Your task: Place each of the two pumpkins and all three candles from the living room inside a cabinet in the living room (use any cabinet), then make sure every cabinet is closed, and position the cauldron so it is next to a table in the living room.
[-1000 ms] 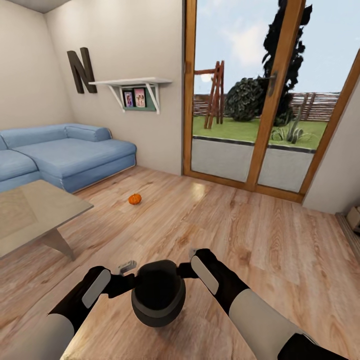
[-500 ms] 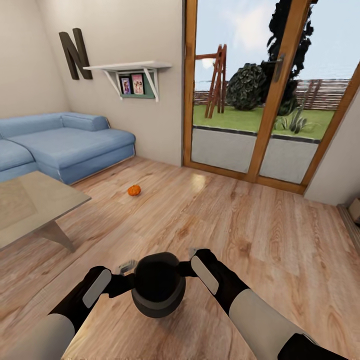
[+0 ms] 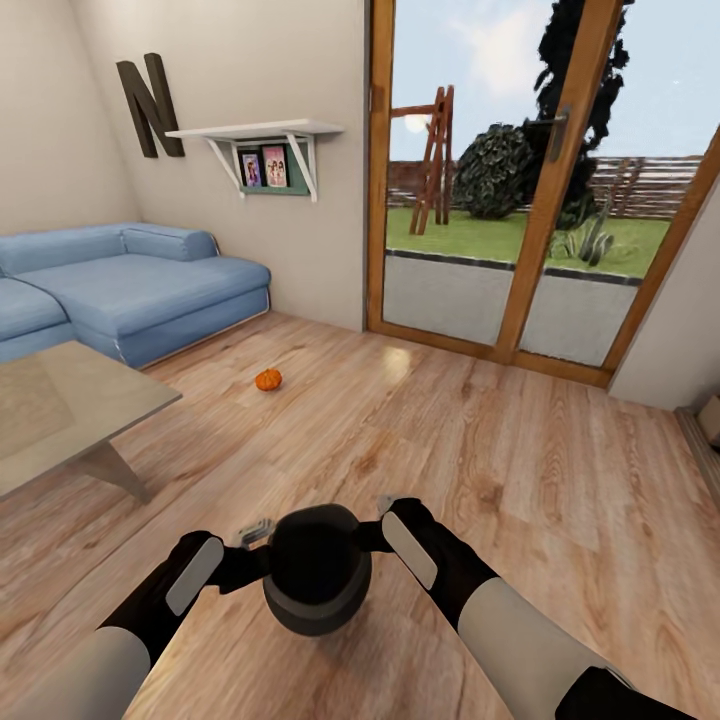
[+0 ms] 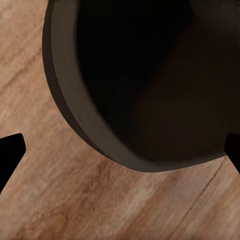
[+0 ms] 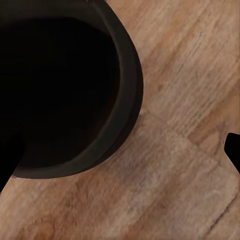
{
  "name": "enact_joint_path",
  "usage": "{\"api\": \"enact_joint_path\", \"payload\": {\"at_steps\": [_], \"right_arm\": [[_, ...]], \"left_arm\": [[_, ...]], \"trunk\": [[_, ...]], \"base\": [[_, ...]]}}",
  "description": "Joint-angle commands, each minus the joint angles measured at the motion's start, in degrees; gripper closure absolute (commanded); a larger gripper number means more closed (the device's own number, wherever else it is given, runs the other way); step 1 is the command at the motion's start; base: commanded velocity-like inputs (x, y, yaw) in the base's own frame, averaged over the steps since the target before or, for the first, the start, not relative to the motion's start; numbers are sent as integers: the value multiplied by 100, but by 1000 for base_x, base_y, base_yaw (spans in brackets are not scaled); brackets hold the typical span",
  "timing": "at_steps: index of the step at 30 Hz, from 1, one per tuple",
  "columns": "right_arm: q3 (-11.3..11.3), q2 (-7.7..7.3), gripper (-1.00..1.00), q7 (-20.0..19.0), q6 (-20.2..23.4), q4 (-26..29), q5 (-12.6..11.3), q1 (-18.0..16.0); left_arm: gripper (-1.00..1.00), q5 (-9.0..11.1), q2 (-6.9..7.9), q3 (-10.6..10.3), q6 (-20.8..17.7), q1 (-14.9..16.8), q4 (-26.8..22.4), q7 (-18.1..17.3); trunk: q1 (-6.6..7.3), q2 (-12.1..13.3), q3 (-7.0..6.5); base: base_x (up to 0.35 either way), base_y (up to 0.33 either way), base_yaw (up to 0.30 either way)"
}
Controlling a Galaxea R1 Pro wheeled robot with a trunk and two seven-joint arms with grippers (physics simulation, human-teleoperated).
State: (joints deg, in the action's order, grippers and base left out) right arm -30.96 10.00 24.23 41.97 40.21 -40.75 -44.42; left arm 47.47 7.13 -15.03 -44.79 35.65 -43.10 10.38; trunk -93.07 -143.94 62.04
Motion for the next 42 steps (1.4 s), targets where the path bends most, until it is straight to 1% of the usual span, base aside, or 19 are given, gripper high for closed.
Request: {"api": "enact_joint_path", "payload": {"at_steps": [1,12,26,27,29,32,36,42], "right_arm": [[-14,0,-100,56,6,4,-56,-5],[-23,0,-100,47,4,13,-56,-5],[-24,0,-100,37,13,9,-61,-5],[-26,0,-100,-3,36,5,-62,-5],[-29,0,-100,-228,149,-64,-64,-5],[-20,0,-100,-430,330,-325,-73,-21],[-13,0,-100,-490,366,-489,-80,-43],[-7,0,-100,-505,345,-533,-82,-48]], "left_arm": [[-100,60,8,-26,-8,3,-11,52],[-100,60,24,-19,-12,3,-13,52],[-100,66,25,-18,-12,3,-6,50],[-100,67,25,-18,-12,3,-6,49],[-100,68,16,-19,-12,3,-6,49],[-100,69,10,-24,-12,3,-6,46],[-100,69,8,-26,-12,3,-7,50],[-100,69,1,-27,-12,3,-10,51]], "trunk": [[0,-2,6],[0,-2,6],[0,-2,6],[0,-2,6],[0,-2,6],[0,-2,6],[0,-2,6],[0,-2,6]], "base": [[142,49,0],[158,59,0],[57,66,0],[3,3,0],[1,1,0],[0,0,0],[0,0,0],[0,0,0]]}}
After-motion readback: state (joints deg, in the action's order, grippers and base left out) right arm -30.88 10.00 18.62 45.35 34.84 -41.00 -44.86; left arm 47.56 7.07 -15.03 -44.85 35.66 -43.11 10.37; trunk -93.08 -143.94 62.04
